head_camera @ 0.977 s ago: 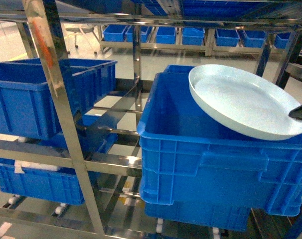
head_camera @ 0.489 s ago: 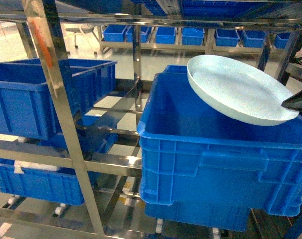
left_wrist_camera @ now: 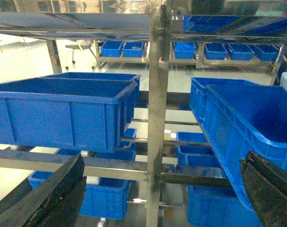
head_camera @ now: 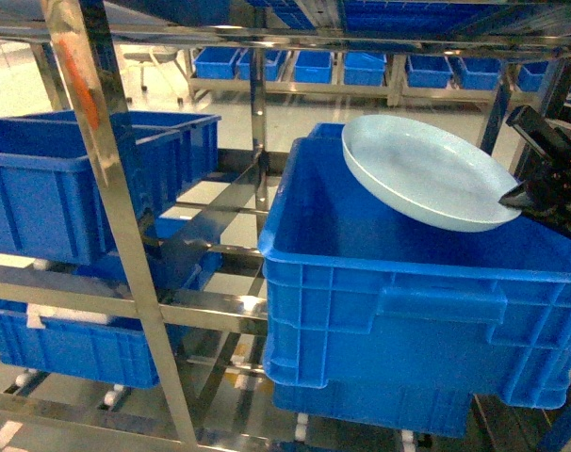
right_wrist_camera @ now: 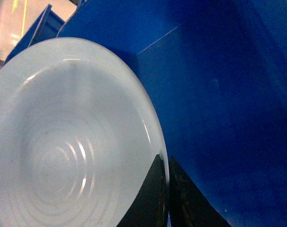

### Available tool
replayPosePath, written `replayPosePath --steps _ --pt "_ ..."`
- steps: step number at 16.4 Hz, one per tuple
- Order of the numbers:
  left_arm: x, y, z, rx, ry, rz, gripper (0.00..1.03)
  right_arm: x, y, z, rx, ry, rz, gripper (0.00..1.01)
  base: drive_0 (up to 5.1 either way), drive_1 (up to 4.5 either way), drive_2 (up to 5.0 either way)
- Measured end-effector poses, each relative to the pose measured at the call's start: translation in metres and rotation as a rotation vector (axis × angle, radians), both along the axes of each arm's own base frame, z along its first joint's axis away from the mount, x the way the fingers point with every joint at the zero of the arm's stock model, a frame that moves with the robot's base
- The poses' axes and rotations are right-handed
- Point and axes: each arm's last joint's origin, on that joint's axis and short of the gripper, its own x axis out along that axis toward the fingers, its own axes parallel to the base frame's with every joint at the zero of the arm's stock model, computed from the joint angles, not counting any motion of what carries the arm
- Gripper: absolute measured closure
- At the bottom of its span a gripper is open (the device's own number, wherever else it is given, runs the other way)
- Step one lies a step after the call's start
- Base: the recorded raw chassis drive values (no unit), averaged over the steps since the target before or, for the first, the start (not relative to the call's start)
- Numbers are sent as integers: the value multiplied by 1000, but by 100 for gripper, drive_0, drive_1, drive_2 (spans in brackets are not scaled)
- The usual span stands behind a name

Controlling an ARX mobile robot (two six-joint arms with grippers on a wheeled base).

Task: Place blue tray on left shelf second layer neatly

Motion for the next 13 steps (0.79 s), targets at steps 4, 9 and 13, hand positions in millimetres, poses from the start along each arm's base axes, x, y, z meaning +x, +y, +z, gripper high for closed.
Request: replayPosePath --steps 4,9,13 --pt "0 0 0 0 -1 0 5 26 1 -4 -27 23 -39 99 0 0 0" --pt "0 0 0 0 0 0 5 25 12 10 -35 -49 2 63 0 0 0" --pt "0 0 0 0 0 0 5 -72 -2 40 -14 -104 73 11 0 0 0"
